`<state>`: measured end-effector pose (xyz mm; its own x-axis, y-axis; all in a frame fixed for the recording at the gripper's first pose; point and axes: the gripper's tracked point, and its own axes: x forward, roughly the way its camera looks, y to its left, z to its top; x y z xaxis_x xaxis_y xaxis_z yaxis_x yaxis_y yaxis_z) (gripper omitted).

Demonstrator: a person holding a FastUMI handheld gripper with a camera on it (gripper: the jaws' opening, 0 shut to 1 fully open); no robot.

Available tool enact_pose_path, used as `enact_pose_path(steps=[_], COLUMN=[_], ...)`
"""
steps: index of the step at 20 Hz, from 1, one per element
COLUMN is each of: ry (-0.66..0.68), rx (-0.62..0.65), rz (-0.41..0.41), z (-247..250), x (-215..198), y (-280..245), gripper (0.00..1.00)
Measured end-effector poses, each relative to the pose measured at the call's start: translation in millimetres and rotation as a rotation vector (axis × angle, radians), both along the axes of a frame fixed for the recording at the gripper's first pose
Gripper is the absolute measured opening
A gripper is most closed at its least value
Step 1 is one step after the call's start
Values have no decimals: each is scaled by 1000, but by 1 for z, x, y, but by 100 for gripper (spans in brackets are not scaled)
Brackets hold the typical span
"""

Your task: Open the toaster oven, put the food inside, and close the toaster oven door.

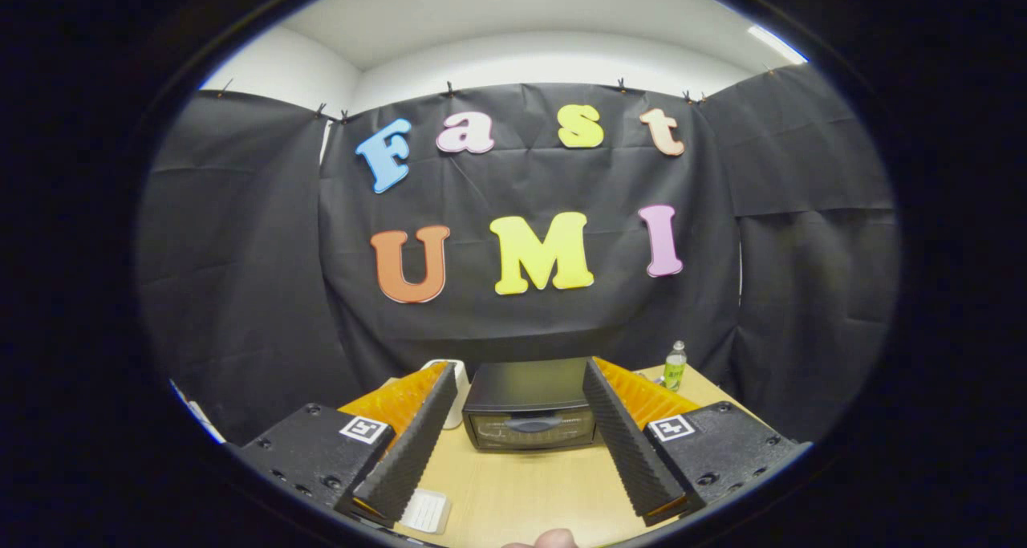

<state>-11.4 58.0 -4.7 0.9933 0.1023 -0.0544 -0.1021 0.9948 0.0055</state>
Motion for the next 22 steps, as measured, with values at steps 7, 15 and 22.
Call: enact_pose_path(steps=[7, 15, 22], ry=[10, 28, 32], rx=[5, 24, 25], rz=[-6, -12, 7], z=[-3, -8, -6], x=[5, 12, 15], y=[0, -4, 4], gripper=[100, 100, 100])
